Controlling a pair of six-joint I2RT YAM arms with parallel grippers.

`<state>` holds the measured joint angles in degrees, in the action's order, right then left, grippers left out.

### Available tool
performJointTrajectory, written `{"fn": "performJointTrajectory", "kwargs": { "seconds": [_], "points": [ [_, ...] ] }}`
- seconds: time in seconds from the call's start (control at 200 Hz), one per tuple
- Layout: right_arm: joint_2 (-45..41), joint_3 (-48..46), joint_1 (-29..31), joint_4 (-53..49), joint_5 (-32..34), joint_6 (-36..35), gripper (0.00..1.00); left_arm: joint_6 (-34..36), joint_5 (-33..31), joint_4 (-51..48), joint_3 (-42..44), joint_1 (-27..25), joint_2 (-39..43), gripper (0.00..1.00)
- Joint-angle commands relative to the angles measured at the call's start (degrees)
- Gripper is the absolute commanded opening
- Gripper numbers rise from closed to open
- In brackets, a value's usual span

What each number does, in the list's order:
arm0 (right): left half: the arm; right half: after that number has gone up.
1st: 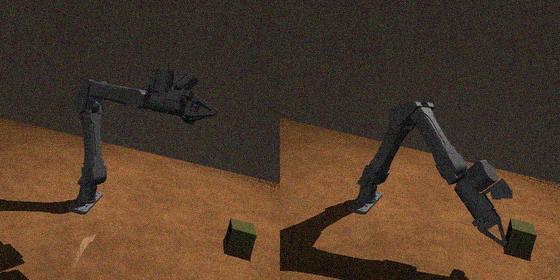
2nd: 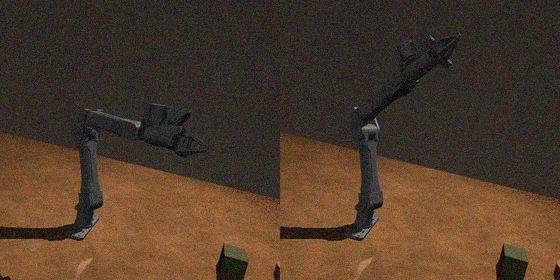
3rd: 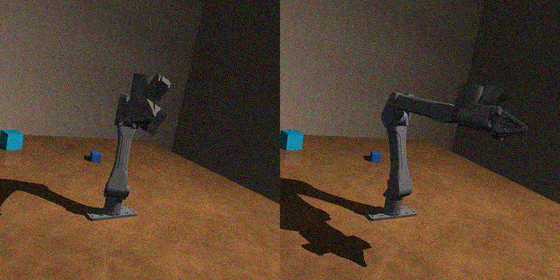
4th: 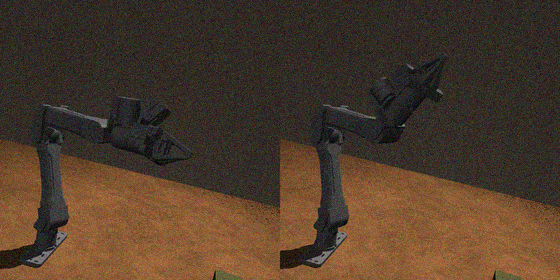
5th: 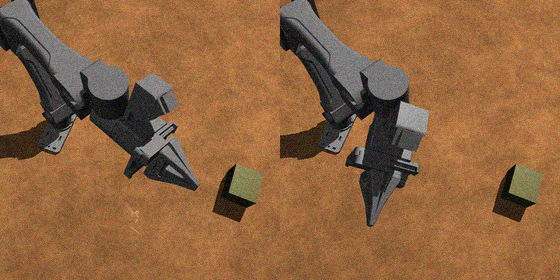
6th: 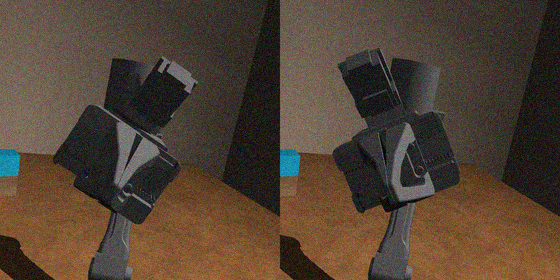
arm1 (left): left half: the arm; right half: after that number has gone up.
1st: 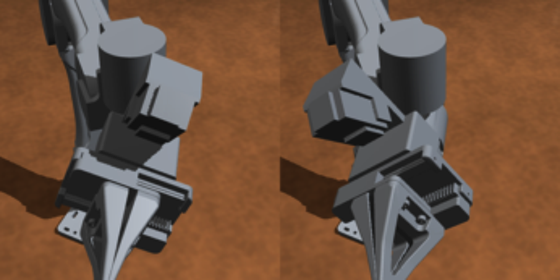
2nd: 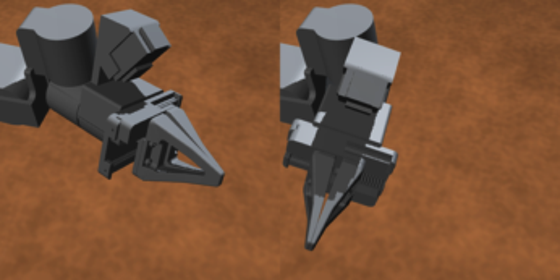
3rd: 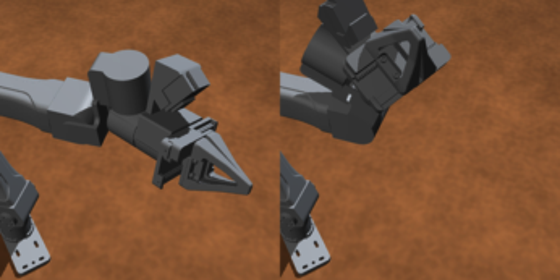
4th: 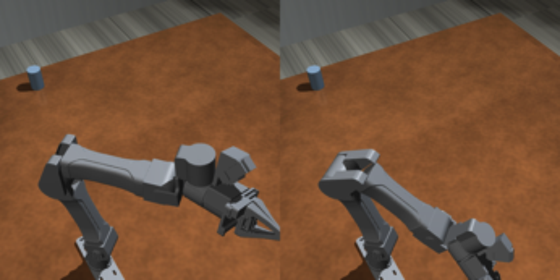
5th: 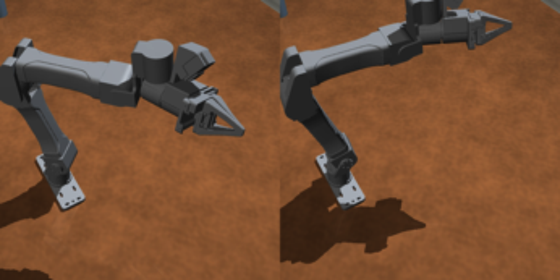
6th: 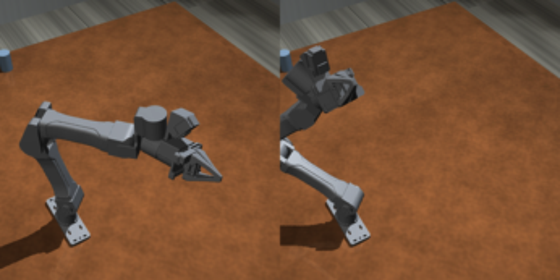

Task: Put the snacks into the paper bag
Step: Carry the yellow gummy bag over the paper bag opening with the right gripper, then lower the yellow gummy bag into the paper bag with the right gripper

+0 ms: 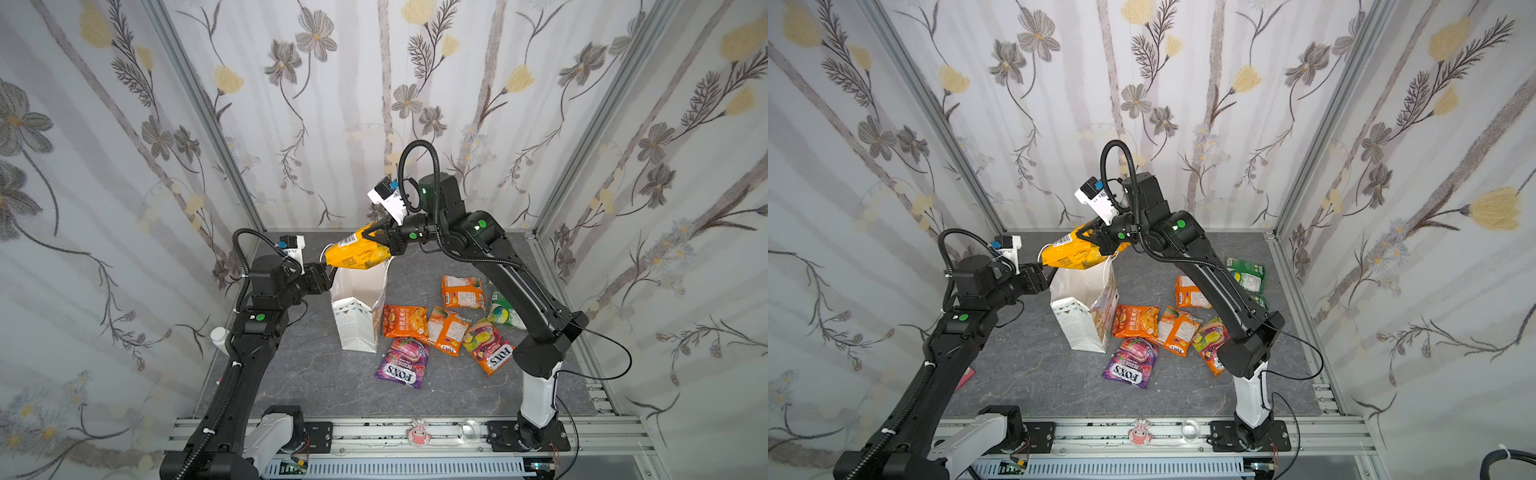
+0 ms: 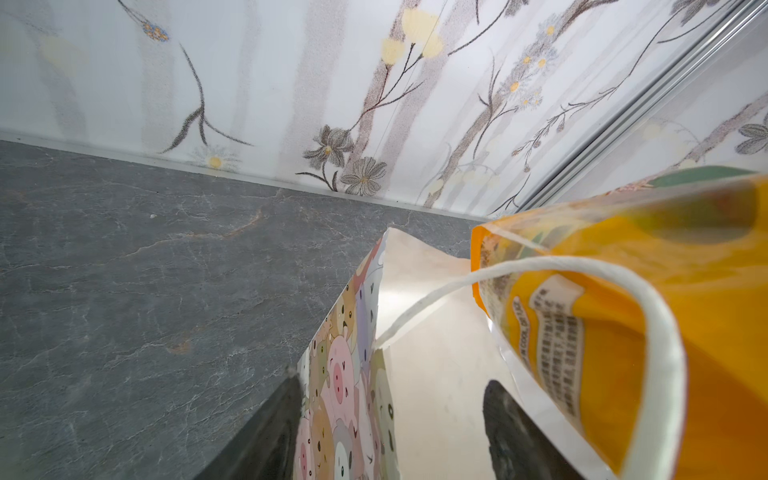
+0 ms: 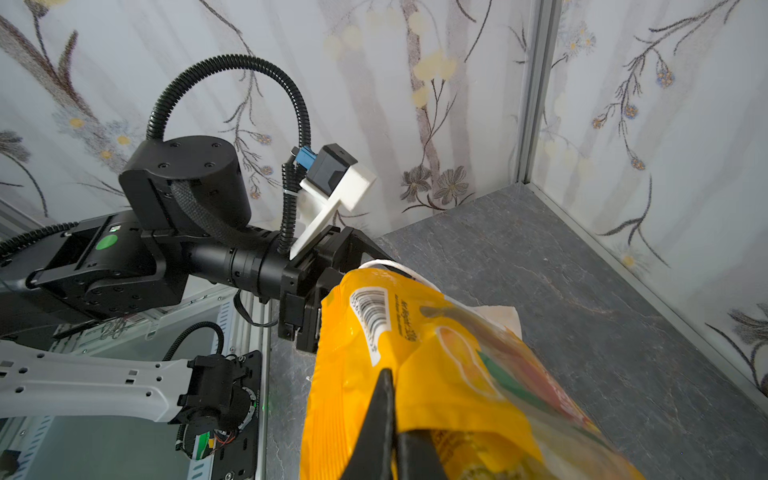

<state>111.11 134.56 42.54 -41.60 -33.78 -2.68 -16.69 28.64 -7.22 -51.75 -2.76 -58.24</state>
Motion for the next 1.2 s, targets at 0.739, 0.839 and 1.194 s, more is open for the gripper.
{"fn": "performJointTrajectory", "kwargs": {
  "seconds": [0.739, 0.839, 1.194],
  "points": [
    [-1.5, 1.0, 8.4, -10.1, 18.2, -21.9, 0.00, 0.8, -2.3, -1.7, -1.5, 0.0, -1.1, 0.69],
    [-0.2, 1.0, 11.4, -11.2, 26.7, -24.5, 0.00, 0.8, -2.4, -1.8, -1.6, 0.0, -1.1, 0.69],
    [0.8, 0.9, 12.7, -8.3, 31.4, -23.8, 0.00, 0.8, -2.3, -1.8, -1.6, 0.1, -1.4, 0.69]
  ]
}}
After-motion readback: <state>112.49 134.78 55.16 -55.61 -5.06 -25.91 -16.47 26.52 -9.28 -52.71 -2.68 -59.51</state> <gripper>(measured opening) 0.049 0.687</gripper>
